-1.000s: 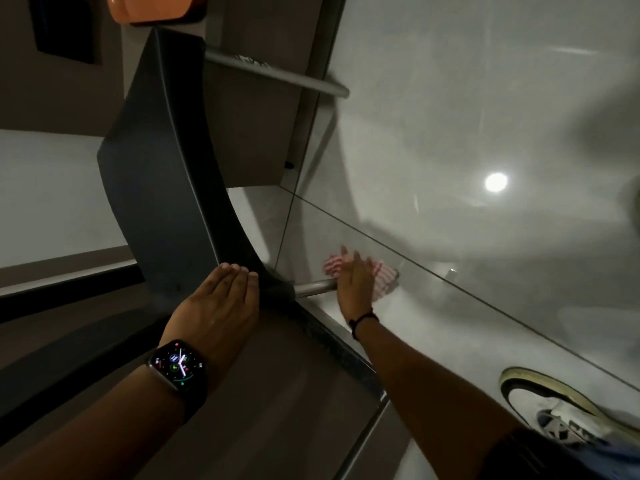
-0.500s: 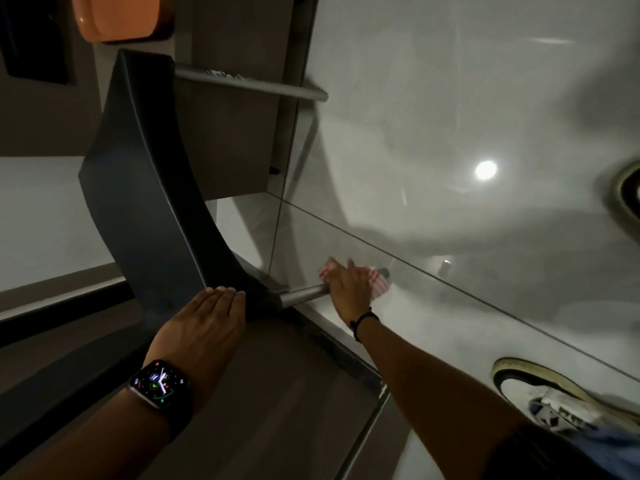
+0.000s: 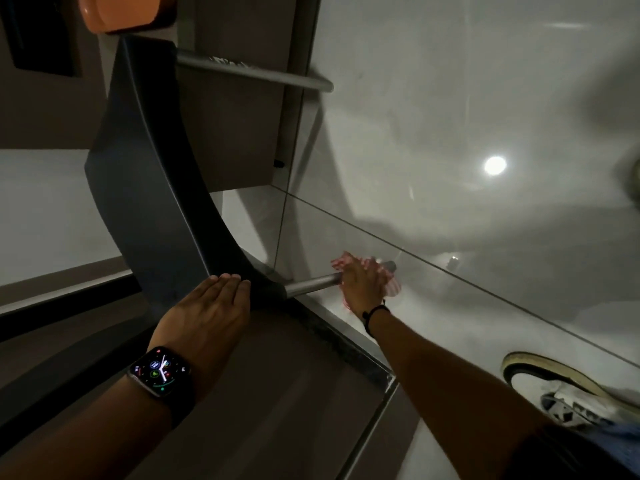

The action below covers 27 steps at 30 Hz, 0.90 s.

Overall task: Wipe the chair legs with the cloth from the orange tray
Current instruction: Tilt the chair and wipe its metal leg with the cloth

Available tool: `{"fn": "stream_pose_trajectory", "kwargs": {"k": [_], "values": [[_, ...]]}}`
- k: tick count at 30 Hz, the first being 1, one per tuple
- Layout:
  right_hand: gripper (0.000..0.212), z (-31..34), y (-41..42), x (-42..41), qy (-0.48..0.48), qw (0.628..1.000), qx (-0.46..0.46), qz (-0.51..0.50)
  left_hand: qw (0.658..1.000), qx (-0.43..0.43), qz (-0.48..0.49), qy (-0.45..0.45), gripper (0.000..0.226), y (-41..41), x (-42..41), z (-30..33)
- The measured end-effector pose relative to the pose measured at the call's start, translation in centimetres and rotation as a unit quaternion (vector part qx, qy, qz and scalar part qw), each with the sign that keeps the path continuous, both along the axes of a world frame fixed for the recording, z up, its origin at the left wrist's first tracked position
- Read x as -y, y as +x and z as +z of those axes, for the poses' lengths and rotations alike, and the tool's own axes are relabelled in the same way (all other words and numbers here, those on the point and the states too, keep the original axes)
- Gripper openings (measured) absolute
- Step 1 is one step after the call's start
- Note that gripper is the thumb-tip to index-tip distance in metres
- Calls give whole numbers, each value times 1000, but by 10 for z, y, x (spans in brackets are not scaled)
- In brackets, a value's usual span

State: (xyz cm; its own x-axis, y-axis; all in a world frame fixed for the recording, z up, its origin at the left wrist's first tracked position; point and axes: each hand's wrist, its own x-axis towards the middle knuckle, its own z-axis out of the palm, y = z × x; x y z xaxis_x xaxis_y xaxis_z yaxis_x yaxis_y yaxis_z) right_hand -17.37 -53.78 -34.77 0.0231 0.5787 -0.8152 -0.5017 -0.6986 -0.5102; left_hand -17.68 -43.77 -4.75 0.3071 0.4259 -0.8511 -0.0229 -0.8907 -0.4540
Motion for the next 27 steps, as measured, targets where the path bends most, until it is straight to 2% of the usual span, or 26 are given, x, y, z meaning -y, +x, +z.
{"fn": "stream_pose_trajectory", "kwargs": {"k": [2,4,7,9,11,13,15,17,20,23,25,27], "values": [[46,8,6,-1,-22,992,-82,-91,1000,-8,2,-3,63,0,1,0],[44,58,-3,-2,12,978,-102,-182,1000,-17,15,0,62,2,2,0],[47,134,-38,-3,144,966,-17,-214,1000,-5,12,11,62,10,1,2],[43,141,-44,-11,197,959,73,-188,1000,10,10,1,64,13,0,2],[43,111,-42,-13,178,965,90,-172,1000,20,0,-1,69,13,-1,1],[46,70,-30,-9,91,982,65,-152,1000,29,-2,-2,71,15,-1,2],[47,33,-10,-7,-9,991,-30,-131,999,36,2,3,73,17,1,3],[46,26,6,-8,-39,980,-120,-152,999,38,-1,-3,76,20,2,4],[32,86,-7,-9,32,966,-101,-234,999,40,5,-12,75,23,1,5],[38,140,-27,-8,115,958,-54,-257,999,34,14,-18,74,23,2,4],[48,137,-22,-19,120,967,-43,-218,999,37,16,-13,72,21,1,4],[50,109,-9,-26,69,978,-42,-194,999,45,16,-13,69,17,-2,2]]}}
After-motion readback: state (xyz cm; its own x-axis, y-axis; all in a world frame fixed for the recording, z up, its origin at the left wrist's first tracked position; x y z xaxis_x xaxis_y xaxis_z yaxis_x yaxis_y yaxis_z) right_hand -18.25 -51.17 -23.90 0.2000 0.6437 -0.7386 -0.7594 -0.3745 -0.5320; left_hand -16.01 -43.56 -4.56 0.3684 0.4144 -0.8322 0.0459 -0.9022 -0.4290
